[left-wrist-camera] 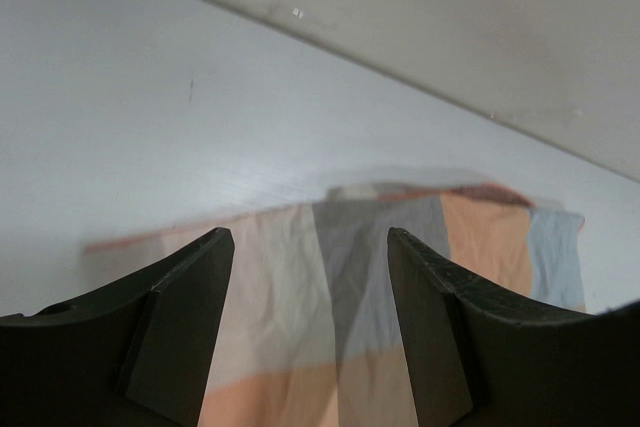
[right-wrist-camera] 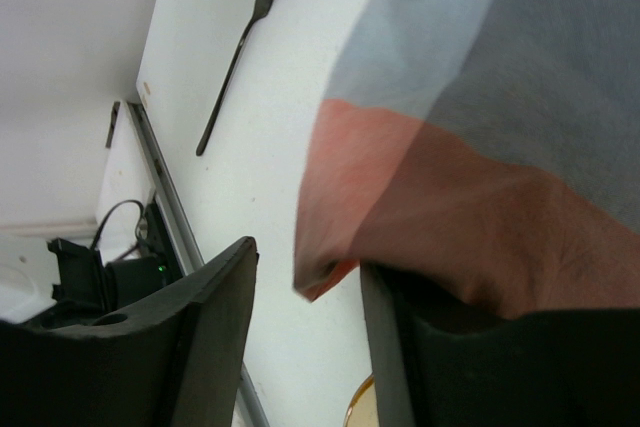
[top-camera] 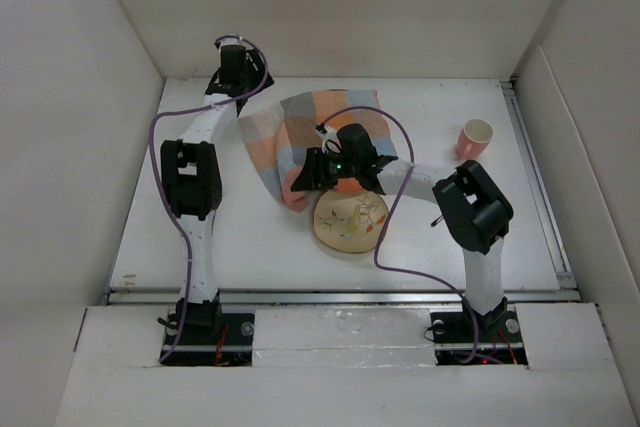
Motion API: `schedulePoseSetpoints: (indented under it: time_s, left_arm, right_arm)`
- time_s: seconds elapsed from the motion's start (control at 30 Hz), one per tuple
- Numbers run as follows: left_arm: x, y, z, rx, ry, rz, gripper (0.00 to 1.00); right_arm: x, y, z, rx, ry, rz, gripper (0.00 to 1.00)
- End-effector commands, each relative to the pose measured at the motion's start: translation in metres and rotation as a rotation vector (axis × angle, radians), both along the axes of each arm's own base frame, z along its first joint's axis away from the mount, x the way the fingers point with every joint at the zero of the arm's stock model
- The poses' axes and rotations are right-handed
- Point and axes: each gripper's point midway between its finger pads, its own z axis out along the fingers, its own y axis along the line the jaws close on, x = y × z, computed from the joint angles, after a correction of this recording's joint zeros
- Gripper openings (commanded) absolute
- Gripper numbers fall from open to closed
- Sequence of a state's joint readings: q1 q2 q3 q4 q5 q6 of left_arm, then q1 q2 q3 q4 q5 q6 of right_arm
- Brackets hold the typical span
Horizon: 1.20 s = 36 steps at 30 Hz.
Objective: Set the dinner table for one person
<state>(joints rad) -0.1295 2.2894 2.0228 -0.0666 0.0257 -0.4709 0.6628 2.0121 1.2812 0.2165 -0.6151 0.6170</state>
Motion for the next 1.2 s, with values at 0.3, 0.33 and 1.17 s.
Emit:
schedulePoseSetpoints:
  time_s: [0.3, 0.33, 1.17]
  left_arm:
    - [-0.195, -0.063, 0.036, -0.063, -0.033, 0.002, 0.47]
    - [-0.201, -0.065, 0.038, -0.115, -0.061, 0.002, 0.43]
    - [-0.341, -0.088, -0.091, -0.107, 0.211, -0.136, 0.50]
  right_arm:
    - [0.048, -0.140, 0.094, -0.090, -0.317, -0.426, 0.21]
    - [0.051, -0.167, 0.072, -0.142, -0.282, -0.515, 0.05]
    - [0.089, -0.276, -0.036, -0.150, 0.085, -0.869, 0.62]
